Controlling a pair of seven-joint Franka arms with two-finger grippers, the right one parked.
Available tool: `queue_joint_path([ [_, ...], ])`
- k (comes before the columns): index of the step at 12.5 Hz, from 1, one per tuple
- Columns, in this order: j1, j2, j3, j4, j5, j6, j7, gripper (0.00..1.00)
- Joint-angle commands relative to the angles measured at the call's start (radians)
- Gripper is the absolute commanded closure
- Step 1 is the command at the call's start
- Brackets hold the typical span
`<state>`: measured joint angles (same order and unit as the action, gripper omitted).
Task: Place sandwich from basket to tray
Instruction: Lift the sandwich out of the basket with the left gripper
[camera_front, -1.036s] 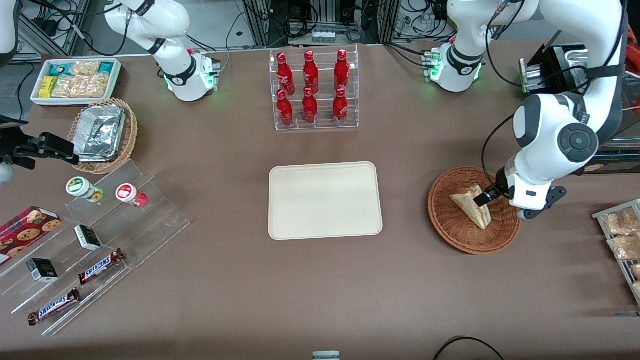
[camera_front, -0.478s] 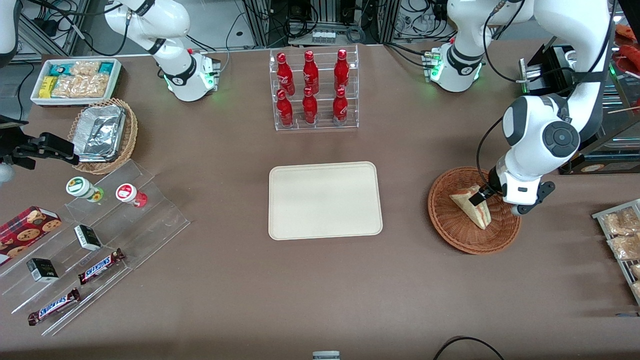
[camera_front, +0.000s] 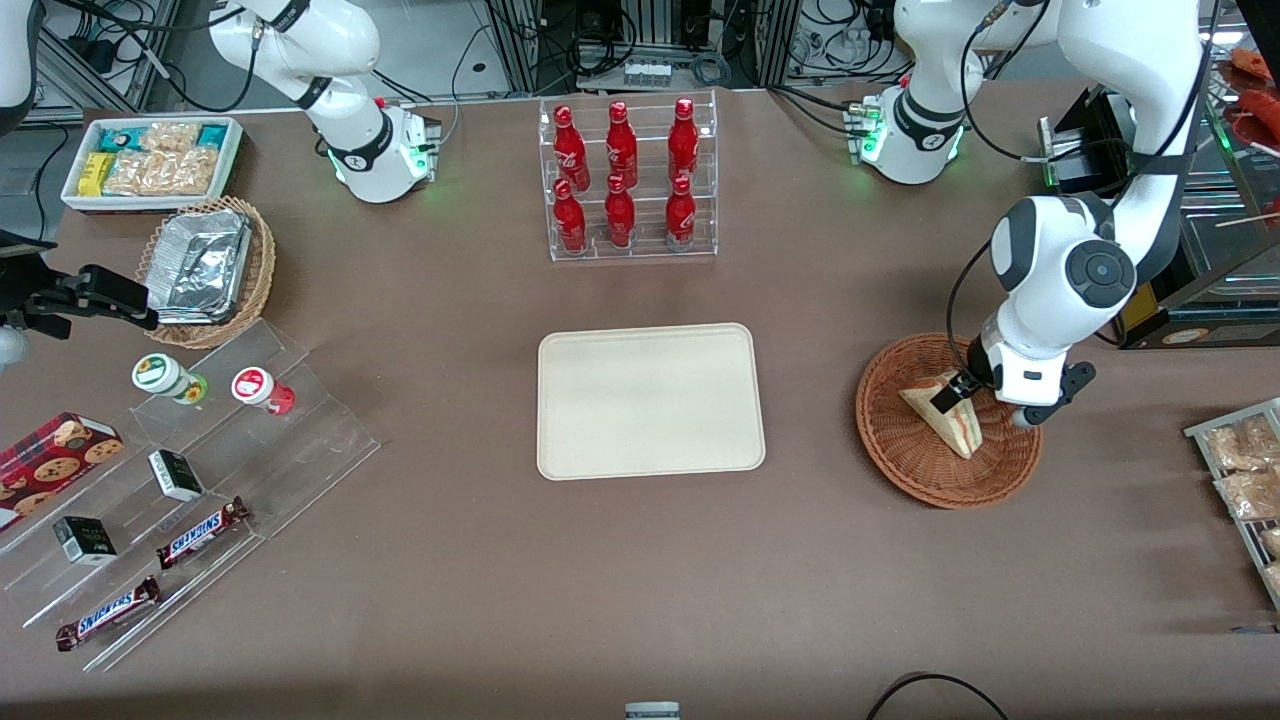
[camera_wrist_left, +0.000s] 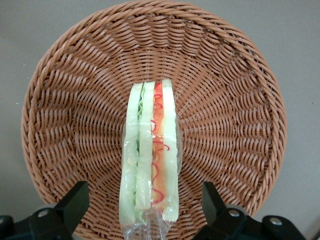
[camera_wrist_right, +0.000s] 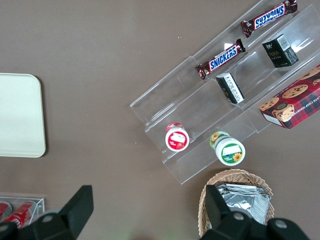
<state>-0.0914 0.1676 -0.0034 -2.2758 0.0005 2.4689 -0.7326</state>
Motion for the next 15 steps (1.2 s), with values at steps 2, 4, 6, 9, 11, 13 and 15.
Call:
queue_joint_path([
  [2,0.001,0.027,-0.001,-0.031,-0.010,0.093,-0.014,0.00],
  [4,0.002,0.047,-0.001,-0.037,-0.010,0.125,-0.014,0.00],
  [6,0.002,0.061,-0.001,-0.037,-0.013,0.136,-0.016,0.07],
  [9,0.002,0.059,-0.001,-0.039,-0.014,0.124,-0.036,0.90],
  [11,0.001,0.037,-0.001,-0.033,-0.014,0.082,-0.034,1.00],
  [13,-0.004,0.009,-0.003,-0.015,-0.013,0.023,-0.027,1.00],
  [15,-0.008,-0.011,-0.015,0.043,-0.010,-0.080,-0.011,1.00],
])
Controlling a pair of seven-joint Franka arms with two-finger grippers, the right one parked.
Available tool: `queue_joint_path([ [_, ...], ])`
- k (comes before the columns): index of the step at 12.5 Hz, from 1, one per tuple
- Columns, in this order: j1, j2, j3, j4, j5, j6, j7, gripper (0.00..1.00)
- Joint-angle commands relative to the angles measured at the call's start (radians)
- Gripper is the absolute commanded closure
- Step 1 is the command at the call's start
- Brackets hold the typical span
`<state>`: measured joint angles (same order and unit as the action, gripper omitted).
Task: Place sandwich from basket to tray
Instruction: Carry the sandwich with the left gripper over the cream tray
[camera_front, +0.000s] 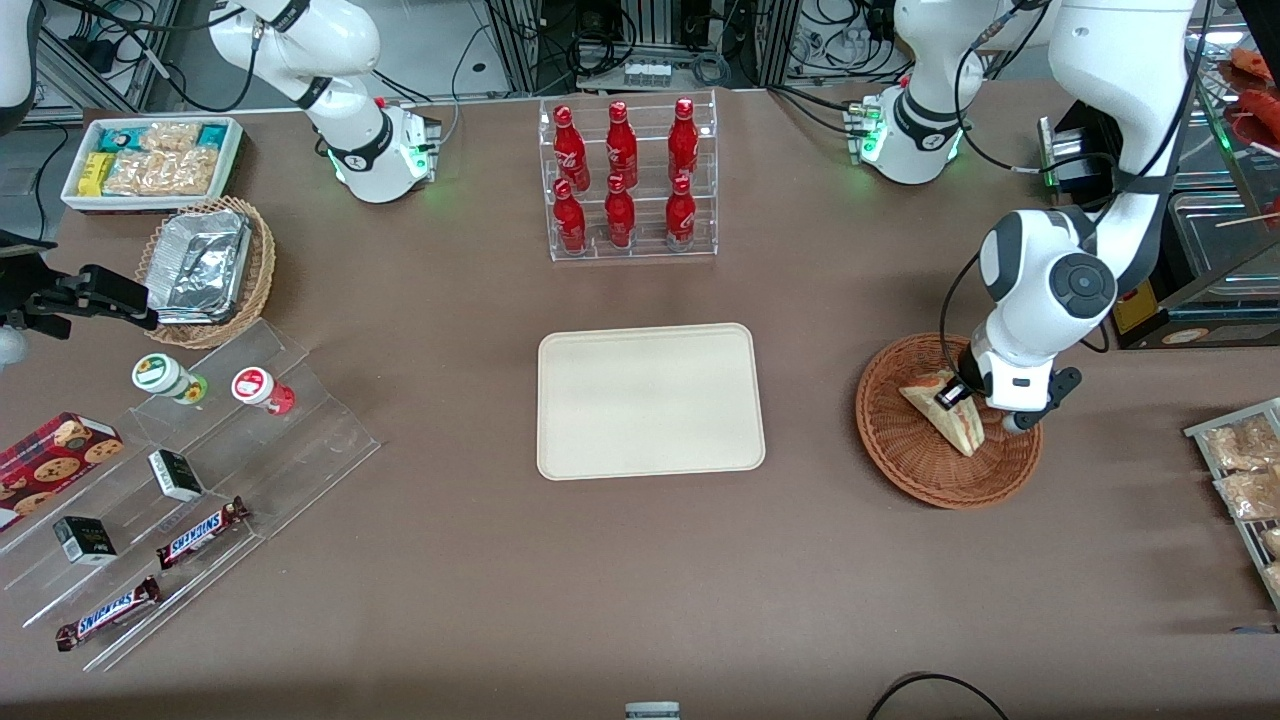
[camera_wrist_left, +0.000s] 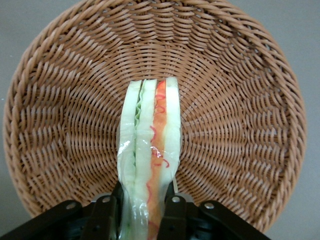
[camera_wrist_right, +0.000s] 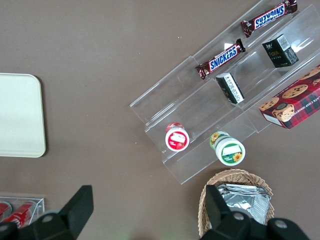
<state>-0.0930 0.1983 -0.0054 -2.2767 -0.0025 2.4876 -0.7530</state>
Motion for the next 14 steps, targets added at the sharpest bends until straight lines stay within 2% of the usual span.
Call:
queue_joint_path([
  [1,-0.007,-0.042,-0.033,0.093,-0.007,-0.181,0.030,1.00],
  [5,-0.007,-0.030,-0.138,0.232,-0.005,-0.383,0.070,1.00],
  [7,-0.008,-0.023,-0.217,0.236,-0.005,-0.385,0.070,1.00],
  [11,-0.011,0.082,-0.388,0.328,-0.005,-0.386,0.054,1.00],
  [14,-0.127,0.170,-0.407,0.425,0.008,-0.388,0.005,1.00],
])
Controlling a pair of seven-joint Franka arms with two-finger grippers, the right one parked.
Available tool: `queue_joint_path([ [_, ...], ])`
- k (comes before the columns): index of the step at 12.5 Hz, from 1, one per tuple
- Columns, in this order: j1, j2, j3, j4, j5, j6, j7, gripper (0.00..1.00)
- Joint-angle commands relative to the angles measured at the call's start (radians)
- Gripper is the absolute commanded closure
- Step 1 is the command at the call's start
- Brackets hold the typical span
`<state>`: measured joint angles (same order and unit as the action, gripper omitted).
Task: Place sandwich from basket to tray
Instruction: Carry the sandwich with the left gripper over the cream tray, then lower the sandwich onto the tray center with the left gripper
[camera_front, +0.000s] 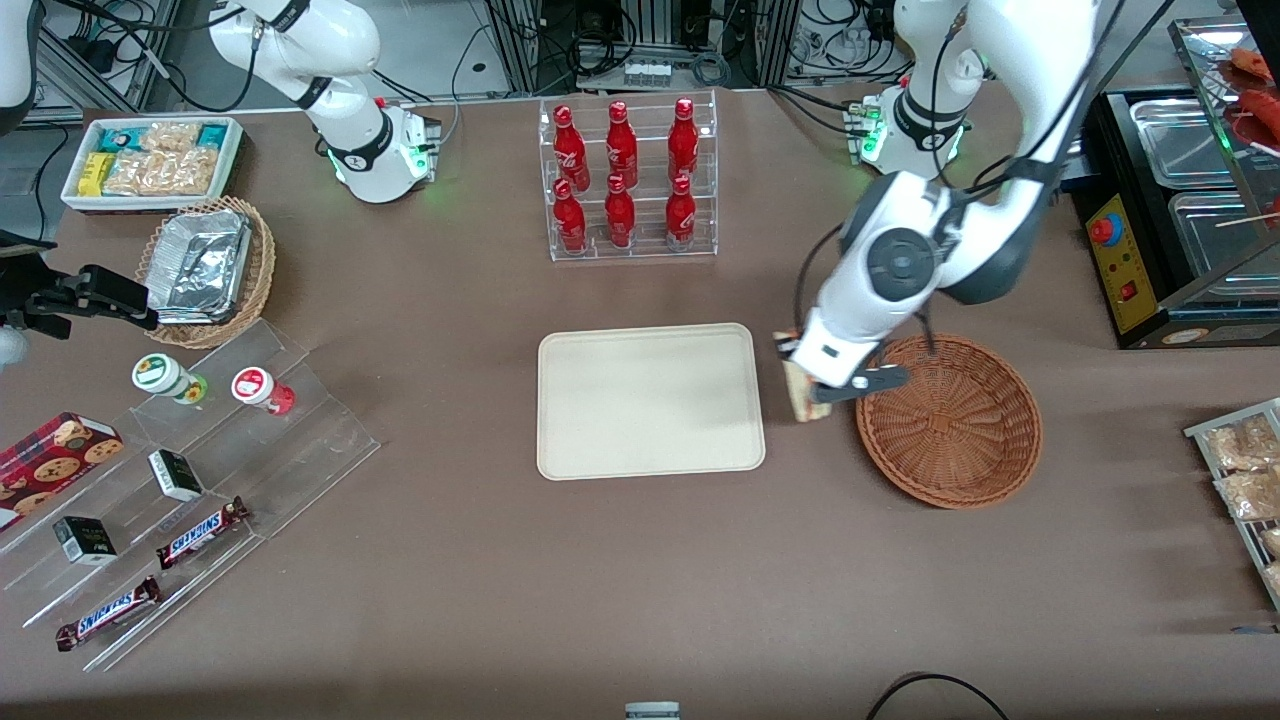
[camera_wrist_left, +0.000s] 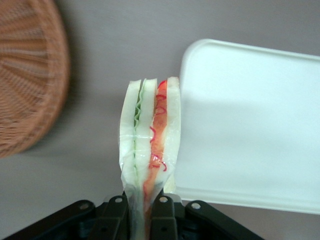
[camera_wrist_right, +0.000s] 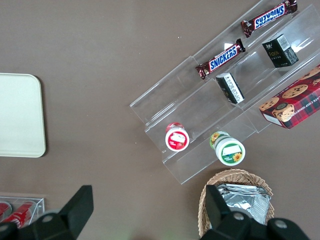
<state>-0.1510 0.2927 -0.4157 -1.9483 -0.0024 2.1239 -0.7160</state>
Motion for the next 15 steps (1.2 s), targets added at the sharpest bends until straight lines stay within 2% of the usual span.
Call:
queue_joint_path([
  [1,-0.100,0.109,0.003,0.133,0.013,-0.027,-0.033,1.00],
  [3,-0.166,0.187,0.003,0.219,0.054,-0.048,-0.042,1.00],
  [7,-0.272,0.350,0.005,0.418,0.176,-0.139,-0.213,1.00],
  [15,-0.332,0.509,0.009,0.630,0.216,-0.136,-0.247,1.00],
])
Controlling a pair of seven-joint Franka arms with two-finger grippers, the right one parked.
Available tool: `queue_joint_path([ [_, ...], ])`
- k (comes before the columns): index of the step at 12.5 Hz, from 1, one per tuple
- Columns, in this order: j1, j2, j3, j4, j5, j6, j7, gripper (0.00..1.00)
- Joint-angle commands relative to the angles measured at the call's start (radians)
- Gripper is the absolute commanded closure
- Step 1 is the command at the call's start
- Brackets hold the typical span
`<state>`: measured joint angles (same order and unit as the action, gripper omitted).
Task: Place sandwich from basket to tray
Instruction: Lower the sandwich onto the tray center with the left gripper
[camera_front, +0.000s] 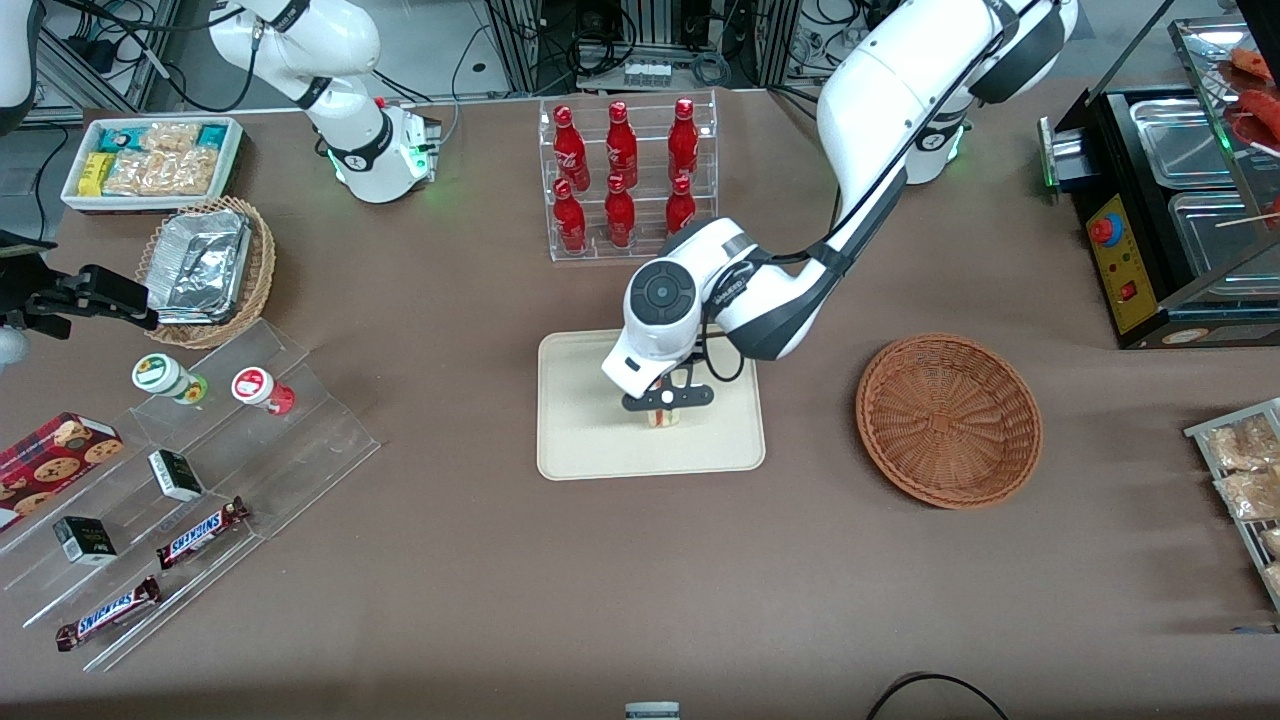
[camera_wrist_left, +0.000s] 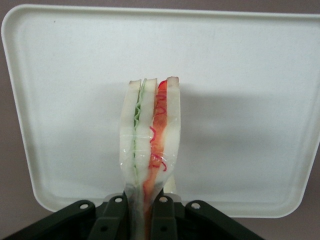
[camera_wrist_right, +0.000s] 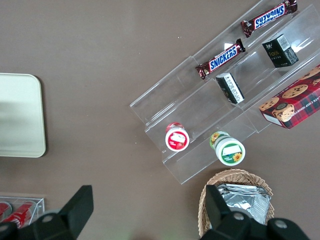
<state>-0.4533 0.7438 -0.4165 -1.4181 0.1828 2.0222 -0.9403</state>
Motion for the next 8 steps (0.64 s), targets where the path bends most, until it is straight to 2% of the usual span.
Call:
queue_joint_path([
  [1,-0.031,0.086,0.010,0.131,0.033,-0.033,-0.018,1.00],
  [4,-0.044,0.138,0.012,0.192,0.050,-0.031,-0.012,1.00],
  [8,-0.045,0.152,0.012,0.191,0.055,-0.011,-0.014,1.00],
])
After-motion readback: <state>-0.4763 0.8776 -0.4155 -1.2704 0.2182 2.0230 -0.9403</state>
